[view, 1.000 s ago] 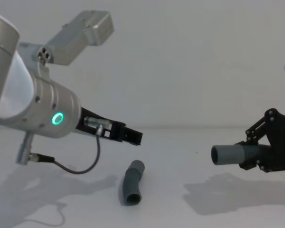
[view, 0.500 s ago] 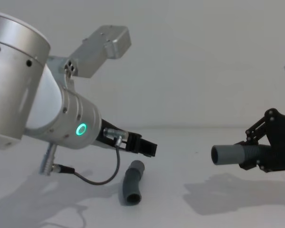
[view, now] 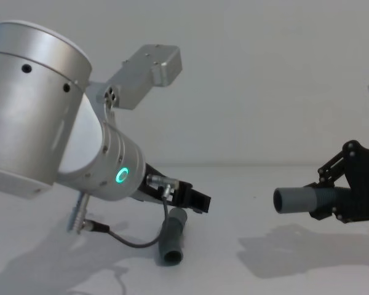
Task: Use both hands to pick up one end of the pipe from the table, align the ends, and insert them.
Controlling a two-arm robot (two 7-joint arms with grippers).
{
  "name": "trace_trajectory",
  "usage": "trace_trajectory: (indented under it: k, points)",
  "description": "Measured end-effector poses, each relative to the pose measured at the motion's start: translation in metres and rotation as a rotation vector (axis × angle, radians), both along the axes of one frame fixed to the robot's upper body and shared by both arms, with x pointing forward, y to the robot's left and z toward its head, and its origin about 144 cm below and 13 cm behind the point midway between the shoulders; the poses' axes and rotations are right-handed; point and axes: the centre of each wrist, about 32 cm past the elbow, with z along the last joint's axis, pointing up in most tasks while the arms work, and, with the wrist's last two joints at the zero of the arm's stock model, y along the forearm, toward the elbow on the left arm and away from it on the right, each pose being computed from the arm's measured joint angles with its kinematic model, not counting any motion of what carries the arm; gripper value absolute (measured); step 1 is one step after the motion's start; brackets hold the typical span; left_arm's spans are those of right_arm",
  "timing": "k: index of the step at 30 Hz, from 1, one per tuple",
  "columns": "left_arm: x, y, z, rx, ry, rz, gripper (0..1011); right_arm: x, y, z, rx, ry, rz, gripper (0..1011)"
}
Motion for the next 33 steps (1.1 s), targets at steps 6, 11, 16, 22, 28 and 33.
trace_trajectory:
  k: [6,11,16,22,28,33]
  points:
    - [0.000,-0.006,-0.003,0.000,0.013,0.007,1001,0.000,0.000,0.000,0.000,0.000,0.000,272]
    - [0.000,-0.011,-0.006,-0.003,0.025,0.009,1001,0.000,0.000,0.000,0.000,0.000,0.000,272]
    - [0.000,-0.017,-0.010,-0.008,0.037,0.017,1001,0.000,0.000,0.000,0.000,0.000,0.000,272]
    - [-0.001,-0.020,-0.014,-0.013,0.047,0.031,1001,0.000,0.000,0.000,0.000,0.000,0.000,272]
    - [-0.001,-0.021,-0.017,-0.018,0.052,0.044,993,0.000,0.000,0.000,0.000,0.000,0.000,272]
    - [-0.001,-0.021,-0.019,-0.020,0.056,0.051,885,0.000,0.000,0.000,0.000,0.000,0.000,272]
